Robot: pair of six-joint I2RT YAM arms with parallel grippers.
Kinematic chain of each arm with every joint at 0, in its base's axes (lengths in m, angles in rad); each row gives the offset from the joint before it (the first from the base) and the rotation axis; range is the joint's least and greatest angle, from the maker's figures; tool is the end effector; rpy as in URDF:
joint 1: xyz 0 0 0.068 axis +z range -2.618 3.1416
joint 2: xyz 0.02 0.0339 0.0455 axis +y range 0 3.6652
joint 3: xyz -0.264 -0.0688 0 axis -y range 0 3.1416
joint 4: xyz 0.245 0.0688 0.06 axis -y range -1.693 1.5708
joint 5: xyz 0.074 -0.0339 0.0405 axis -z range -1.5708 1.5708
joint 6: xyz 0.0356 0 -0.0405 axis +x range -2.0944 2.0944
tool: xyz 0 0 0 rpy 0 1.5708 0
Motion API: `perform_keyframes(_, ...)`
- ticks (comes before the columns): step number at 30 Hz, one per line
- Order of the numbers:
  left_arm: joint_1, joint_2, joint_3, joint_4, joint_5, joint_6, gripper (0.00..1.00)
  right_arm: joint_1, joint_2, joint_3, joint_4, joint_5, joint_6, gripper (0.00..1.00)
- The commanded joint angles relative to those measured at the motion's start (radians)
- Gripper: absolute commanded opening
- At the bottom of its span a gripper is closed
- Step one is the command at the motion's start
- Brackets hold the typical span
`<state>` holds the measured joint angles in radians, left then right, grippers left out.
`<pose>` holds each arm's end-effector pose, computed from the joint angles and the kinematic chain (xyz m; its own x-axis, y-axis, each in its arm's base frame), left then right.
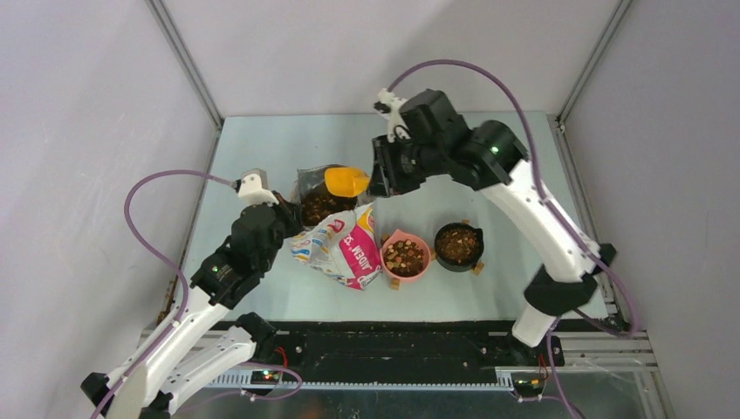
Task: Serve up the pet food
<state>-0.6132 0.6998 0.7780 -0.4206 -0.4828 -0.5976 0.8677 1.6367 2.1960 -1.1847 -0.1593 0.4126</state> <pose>0.1379 -0.0768 0.3271 -0.3126 -0.3894 -0.8664 -0.0288 0.9156 -0.4011 0.1908 0.2338 0.4939 -0.6821 -0.1925 -0.7055 -0.6144 0.6740 0.4102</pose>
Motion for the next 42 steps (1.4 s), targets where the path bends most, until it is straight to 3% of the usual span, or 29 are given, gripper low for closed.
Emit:
perform_keyframes(1, -0.001, 0.001, 0.004, -0.003, 0.006, 0.019, 0.00, 0.021, 0.177, 0.260, -0.333, 0.056, -0.122, 0.00)
perform_keyframes(3, 0.000, 0.002, 0.003, -0.006, 0.006, 0.019, 0.00, 0.004, 0.223, 0.313, -0.368, 0.030, -0.122, 0.00)
perform_keyframes(8, -0.001, -0.002, -0.003, -0.001, -0.001, 0.021, 0.00, -0.042, 0.266, 0.237, -0.328, -0.021, -0.110, 0.00)
perform_keyframes(23, 0.000, 0.020, 0.001, -0.001, 0.004, 0.024, 0.00, -0.037, 0.532, 0.289, -0.293, -0.045, -0.052, 0.00)
perform_keyframes(34, 0.000, 0.024, -0.001, -0.004, 0.006, 0.025, 0.00, -0.039, 0.573, 0.127, -0.035, -0.334, 0.012, 0.00)
perform_keyframes(42, 0.000, 0.013, -0.005, -0.005, 0.002, 0.025, 0.00, -0.063, 0.287, -0.292, 0.420, -0.542, 0.235, 0.00)
